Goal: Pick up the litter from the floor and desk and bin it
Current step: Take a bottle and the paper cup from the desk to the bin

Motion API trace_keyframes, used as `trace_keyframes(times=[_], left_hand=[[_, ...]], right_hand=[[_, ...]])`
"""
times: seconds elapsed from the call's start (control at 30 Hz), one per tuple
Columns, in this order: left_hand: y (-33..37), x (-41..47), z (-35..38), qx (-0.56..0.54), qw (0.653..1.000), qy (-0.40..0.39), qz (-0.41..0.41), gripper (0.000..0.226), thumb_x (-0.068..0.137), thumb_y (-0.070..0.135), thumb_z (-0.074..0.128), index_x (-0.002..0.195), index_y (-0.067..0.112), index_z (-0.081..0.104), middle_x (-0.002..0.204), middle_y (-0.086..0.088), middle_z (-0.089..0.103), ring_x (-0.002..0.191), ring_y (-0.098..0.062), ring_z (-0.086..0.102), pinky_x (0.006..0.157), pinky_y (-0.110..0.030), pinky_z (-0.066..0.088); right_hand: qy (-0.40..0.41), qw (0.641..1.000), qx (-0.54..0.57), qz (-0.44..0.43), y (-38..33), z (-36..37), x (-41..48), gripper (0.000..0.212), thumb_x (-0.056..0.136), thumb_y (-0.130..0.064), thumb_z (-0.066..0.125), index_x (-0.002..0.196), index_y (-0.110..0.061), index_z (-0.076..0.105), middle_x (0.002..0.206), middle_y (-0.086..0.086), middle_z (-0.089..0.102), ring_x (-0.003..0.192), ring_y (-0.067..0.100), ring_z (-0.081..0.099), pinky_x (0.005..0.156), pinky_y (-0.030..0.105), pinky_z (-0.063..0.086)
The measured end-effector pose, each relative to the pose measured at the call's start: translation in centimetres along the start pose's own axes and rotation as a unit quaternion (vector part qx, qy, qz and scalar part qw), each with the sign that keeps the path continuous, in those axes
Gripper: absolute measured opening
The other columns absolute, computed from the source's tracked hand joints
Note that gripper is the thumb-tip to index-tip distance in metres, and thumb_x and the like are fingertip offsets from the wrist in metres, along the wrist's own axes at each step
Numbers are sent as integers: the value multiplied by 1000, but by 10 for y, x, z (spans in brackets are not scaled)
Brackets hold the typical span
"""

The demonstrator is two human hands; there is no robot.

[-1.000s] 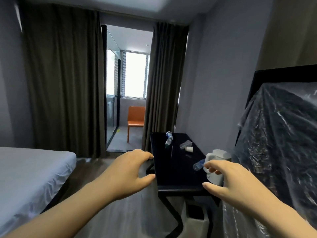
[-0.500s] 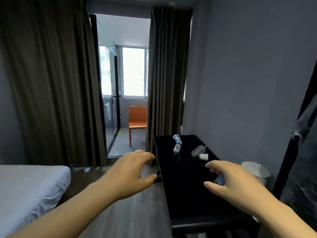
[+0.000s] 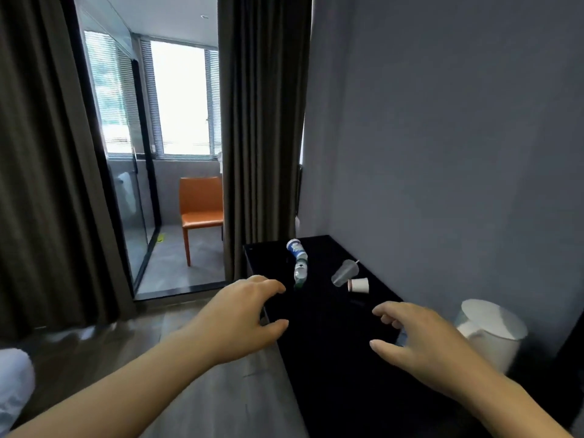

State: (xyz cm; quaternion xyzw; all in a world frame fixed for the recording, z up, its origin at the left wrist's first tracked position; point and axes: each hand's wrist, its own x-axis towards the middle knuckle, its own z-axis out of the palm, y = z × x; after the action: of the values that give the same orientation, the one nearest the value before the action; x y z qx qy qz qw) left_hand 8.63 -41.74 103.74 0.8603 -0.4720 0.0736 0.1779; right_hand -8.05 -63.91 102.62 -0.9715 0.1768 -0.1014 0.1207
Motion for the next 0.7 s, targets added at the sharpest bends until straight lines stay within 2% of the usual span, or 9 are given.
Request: trace_keyframes(times=[0.2, 0.37, 0.47, 0.7], left_hand=[[-85, 77, 6, -21, 998, -28, 50, 57, 85, 51, 58, 137, 31, 46, 130, 15, 50, 119, -3, 50, 100, -19, 41], [-131, 129, 36, -56, 993, -71, 78, 56, 86, 50, 58, 136, 31, 46, 131, 16, 49, 118, -2, 50, 99, -16, 40], [-149, 162, 53, -63, 989, -98, 96, 56, 86, 50, 58, 137, 31, 44, 132, 17, 48, 118, -1, 49, 98, -16, 40], [-191, 261, 92, -56, 986, -107, 115, 52, 84, 50, 60, 131, 32, 49, 125, 15, 52, 111, -4, 54, 96, -19, 43]], right_hand=[[11, 997, 6, 72, -25, 28, 72, 50, 84, -54, 59, 131, -39, 48, 119, -24, 51, 108, -4, 50, 90, 17, 43], [-17, 990, 25, 135, -27, 55, 117, 53, 83, -54, 60, 132, -39, 48, 123, -22, 53, 109, -3, 52, 92, 19, 46], [-18, 987, 20, 161, -21, 67, 144, 51, 82, -54, 61, 130, -40, 49, 123, -22, 53, 108, -3, 52, 90, 18, 47], [-13, 979, 33, 199, 16, 98, 230, 52, 82, -54, 62, 131, -41, 48, 121, -23, 53, 108, -4, 51, 91, 21, 47]])
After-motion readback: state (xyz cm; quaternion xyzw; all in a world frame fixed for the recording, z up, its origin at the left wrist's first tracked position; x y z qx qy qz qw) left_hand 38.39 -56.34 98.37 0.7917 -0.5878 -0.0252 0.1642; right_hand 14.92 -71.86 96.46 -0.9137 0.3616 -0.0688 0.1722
